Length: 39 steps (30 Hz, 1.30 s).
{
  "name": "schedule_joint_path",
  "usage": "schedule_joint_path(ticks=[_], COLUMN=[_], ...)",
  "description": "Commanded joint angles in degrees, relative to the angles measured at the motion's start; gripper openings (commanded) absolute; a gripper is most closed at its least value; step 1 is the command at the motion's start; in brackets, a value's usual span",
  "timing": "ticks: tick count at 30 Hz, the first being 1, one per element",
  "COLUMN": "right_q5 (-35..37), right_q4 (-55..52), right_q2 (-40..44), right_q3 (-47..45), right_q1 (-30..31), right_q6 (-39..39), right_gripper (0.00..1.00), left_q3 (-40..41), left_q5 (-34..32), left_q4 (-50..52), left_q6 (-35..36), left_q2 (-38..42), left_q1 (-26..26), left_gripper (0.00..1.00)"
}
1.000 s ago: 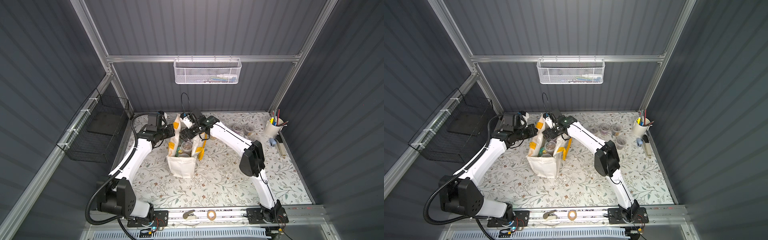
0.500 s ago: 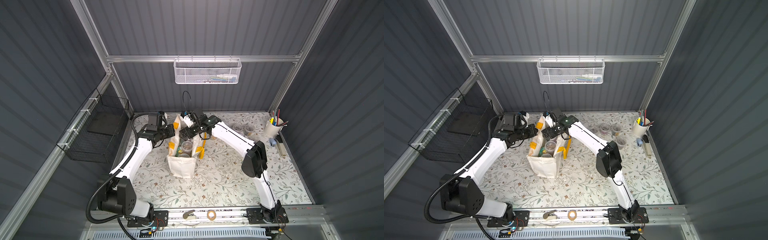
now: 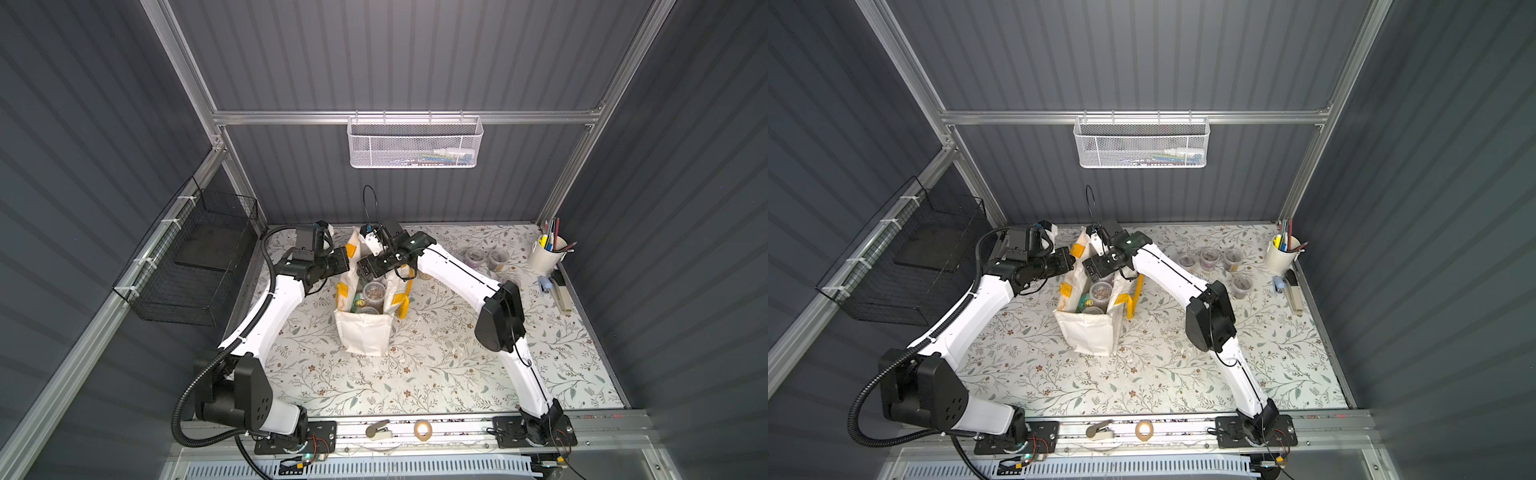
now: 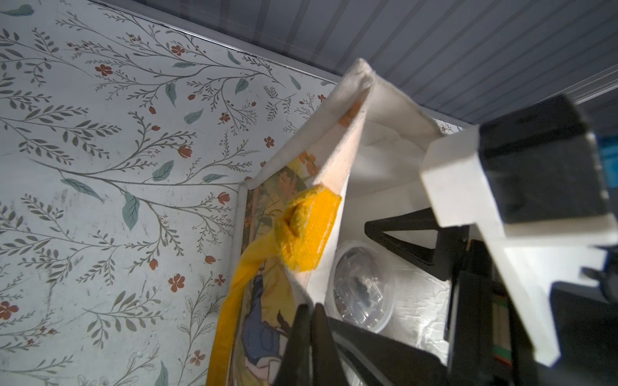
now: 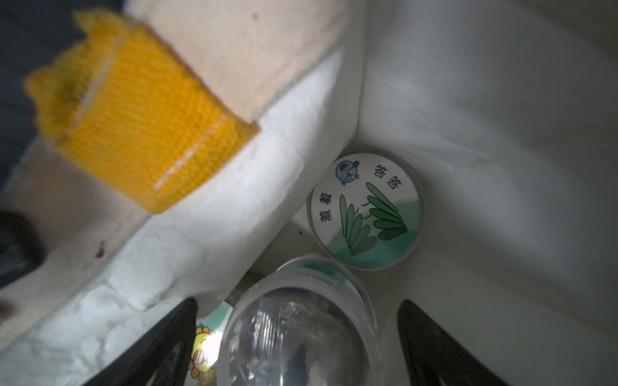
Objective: Take out the seed jars from the canvas bag
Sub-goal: Pick up the seed jar from the canvas bag.
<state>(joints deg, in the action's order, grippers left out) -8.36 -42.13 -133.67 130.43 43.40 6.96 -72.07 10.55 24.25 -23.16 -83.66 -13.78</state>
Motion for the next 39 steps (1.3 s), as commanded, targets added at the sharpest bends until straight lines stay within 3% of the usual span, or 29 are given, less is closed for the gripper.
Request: schedule_joint_path(ticks=[1, 16, 21, 39], right_q5=[1.65, 0.53, 0.84, -1.62], right_q4=[-2.35, -8.33, -8.36, -6.56], right_q2=[-2.25, -4.23, -3.4, 6.26], right_q3=[1.12, 3.41, 1.86, 2.36], right_q1=[-0.93, -0.93, -0.79, -2.32], right_q6=[2.95, 2.4, 2.35, 2.71], right_gripper=[0.91, 0.83, 0.72, 0.7], left_q3=[-1.41, -0.74, -0.82, -0.7], left_q5=[1.08, 1.13, 1.38, 1.22], left_q4=[-0.02, -0.61, -0.8, -1.03], left_q6=[0.4, 0.22, 0.02, 0.04], left_q2=[-0.44, -0.39, -0.57, -0.51], left_q1=[0.07, 0.07, 0.07, 0.07], left_gripper=[0.0, 0.0, 0.0, 0.0])
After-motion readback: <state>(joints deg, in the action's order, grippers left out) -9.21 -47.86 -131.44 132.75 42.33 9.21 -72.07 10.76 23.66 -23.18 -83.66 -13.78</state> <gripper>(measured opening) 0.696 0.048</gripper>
